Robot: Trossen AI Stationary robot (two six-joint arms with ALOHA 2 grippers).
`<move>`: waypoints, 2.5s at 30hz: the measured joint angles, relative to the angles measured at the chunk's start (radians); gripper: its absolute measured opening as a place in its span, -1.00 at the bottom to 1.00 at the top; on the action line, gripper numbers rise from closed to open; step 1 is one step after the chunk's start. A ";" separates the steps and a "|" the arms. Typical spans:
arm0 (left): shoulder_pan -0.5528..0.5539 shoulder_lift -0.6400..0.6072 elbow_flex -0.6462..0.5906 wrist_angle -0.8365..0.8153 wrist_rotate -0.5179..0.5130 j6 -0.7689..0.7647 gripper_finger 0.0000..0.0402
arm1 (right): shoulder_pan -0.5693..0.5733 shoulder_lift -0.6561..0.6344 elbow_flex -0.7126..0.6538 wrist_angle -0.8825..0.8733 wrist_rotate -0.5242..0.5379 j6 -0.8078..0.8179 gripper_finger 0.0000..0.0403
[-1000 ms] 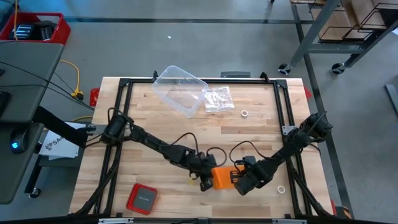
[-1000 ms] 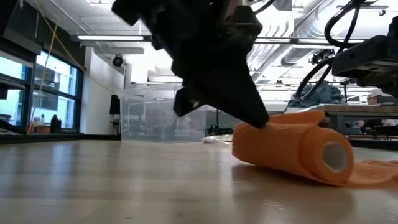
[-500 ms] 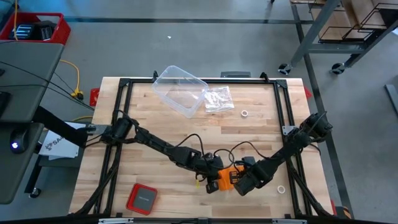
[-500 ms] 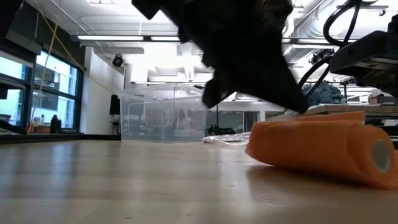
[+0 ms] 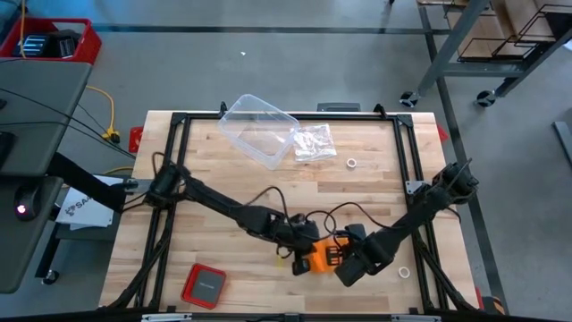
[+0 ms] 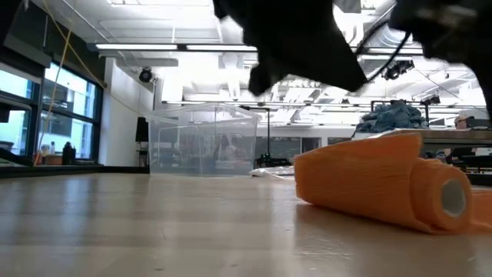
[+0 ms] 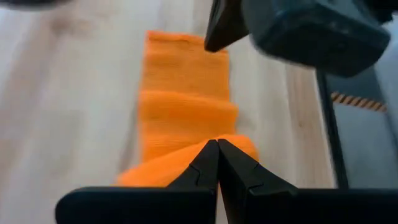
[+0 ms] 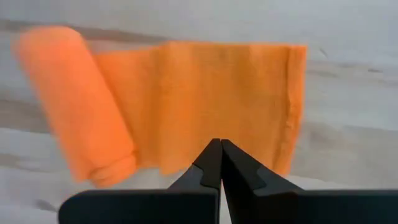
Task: Roll bandage
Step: Roll the orange bandage
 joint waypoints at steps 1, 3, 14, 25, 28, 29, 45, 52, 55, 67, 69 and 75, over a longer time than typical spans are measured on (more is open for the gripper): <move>0.000 -0.024 -0.013 -0.021 -0.019 0.031 -1.00 | 0.002 0.000 0.015 -0.006 0.026 -0.005 -1.00; 0.004 -0.075 -0.053 -0.060 -0.064 0.068 -1.00 | 0.001 0.000 0.036 0.033 0.073 -0.034 -1.00; 0.029 -0.503 -0.578 0.056 -0.152 -0.135 -1.00 | -0.116 0.025 0.064 0.276 0.160 -0.304 -1.00; -0.037 -0.749 -0.840 0.050 -0.236 -0.411 -1.00 | -0.223 0.145 0.299 0.272 -0.014 -0.691 -1.00; -0.046 -0.753 -0.846 0.060 -0.243 -0.439 -1.00 | -0.249 0.220 0.364 0.242 -0.134 -0.763 -1.00; -0.049 -0.749 -0.847 0.058 -0.243 -0.444 -1.00 | -0.255 0.246 0.381 0.229 -0.155 -0.772 -1.00; -0.068 -0.737 -0.848 0.069 -0.242 -0.458 -1.00 | -0.253 0.320 0.406 -0.081 -0.244 -0.646 -1.00; -0.069 -0.736 -0.848 0.066 -0.243 -0.436 -1.00 | -0.196 0.283 0.405 -0.294 -0.231 -0.502 -1.00; -0.068 -0.736 -0.848 0.068 -0.243 -0.420 -1.00 | -0.174 0.289 0.400 -0.365 -0.282 -0.501 -1.00; -0.074 -0.736 -0.848 0.064 -0.237 -0.409 -1.00 | -0.095 0.190 0.391 -0.146 -0.040 -0.205 -1.00; -0.075 -0.736 -0.848 0.063 -0.237 -0.409 -1.00 | -0.106 0.203 0.391 -0.075 -0.039 -0.234 -1.00; -0.075 -0.736 -0.848 0.062 -0.225 -0.414 -1.00 | -0.156 0.275 0.389 -0.042 -0.032 -0.263 -1.00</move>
